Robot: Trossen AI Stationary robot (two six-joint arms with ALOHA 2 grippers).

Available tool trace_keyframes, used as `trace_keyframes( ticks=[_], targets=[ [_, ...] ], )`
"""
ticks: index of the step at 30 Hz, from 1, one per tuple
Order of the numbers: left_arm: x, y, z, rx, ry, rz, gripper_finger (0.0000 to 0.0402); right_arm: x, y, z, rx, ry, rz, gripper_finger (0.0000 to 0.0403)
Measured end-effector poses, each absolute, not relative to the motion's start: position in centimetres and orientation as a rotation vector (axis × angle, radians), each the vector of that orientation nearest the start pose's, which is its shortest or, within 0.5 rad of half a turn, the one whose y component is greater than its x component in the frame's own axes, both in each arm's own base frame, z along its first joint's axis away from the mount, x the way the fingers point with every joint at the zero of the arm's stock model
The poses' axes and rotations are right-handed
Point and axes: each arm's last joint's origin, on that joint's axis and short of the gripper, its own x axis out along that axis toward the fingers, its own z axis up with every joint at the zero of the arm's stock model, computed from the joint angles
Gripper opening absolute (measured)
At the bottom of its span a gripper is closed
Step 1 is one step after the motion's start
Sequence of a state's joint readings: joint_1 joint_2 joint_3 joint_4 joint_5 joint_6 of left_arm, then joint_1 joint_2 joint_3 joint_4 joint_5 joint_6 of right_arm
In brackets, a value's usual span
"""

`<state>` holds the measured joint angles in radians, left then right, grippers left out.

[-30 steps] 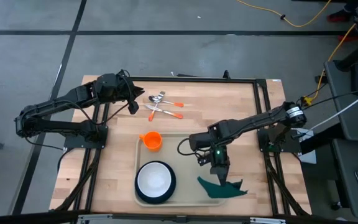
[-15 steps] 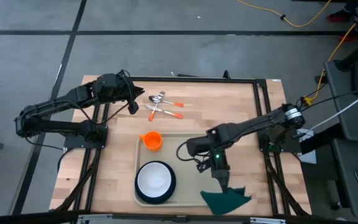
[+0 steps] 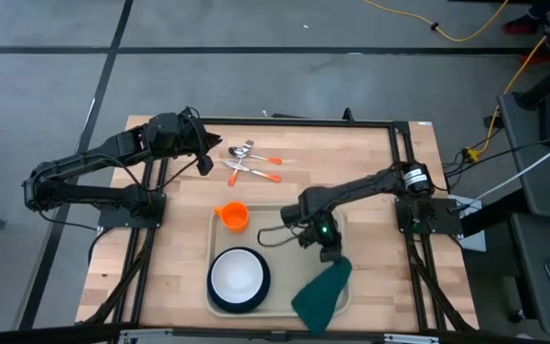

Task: Set up tray
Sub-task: Put the dark blue napkin to the right of the black plate on the gray serving tray

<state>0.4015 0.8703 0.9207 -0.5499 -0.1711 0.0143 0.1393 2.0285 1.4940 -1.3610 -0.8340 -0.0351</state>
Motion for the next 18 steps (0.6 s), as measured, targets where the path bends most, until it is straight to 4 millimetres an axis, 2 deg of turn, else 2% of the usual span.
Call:
trace_keyframes(
  ticks=[9,18],
  targets=[
    [16.0,7.3,33.1,-0.049,0.506,0.558,0.0043,35.3,2.8,18.1,0.634,1.749,0.556,0.0001],
    [16.0,7.3,33.2,-0.049,0.505,0.558,0.0042,36.2,1.6,17.9,0.614,1.663,0.507,0.0001]
  ],
)
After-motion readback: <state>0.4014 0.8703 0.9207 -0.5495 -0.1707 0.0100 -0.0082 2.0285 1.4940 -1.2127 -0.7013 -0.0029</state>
